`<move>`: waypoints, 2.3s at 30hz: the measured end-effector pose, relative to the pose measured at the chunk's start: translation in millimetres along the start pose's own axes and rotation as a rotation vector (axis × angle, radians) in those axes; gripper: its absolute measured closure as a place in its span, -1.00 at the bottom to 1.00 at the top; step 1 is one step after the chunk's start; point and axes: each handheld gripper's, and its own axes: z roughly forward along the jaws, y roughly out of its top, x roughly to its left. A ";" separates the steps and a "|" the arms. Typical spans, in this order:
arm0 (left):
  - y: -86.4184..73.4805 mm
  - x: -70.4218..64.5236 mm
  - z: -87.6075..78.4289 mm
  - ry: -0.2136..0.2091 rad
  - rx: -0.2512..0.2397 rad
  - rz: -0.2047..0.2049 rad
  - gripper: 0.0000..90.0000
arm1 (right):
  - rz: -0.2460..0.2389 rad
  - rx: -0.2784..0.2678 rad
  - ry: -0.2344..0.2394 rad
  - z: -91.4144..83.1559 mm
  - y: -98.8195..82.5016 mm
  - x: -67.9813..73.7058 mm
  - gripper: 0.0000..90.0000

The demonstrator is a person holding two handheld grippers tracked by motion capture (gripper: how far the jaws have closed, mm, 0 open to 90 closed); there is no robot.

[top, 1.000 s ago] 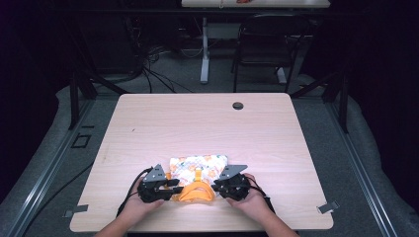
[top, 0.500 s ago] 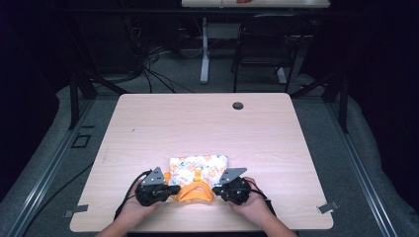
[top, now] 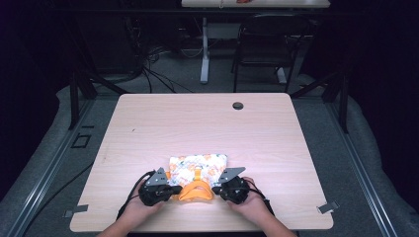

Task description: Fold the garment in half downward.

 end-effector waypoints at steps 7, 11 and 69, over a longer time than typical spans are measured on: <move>2.7 15.8 7.5 0.010 -0.024 -0.079 0.99 | 0.055 -0.004 -0.005 5.1 4.3 -12.2 1.00; 5.4 22.6 10.8 0.017 -0.030 -0.101 0.99 | 0.111 -0.026 0.004 8.4 5.6 -23.1 1.00; 55.8 95.2 49.4 0.158 -0.011 -0.225 0.98 | 0.209 0.035 -0.190 44.9 62.8 -101.8 1.00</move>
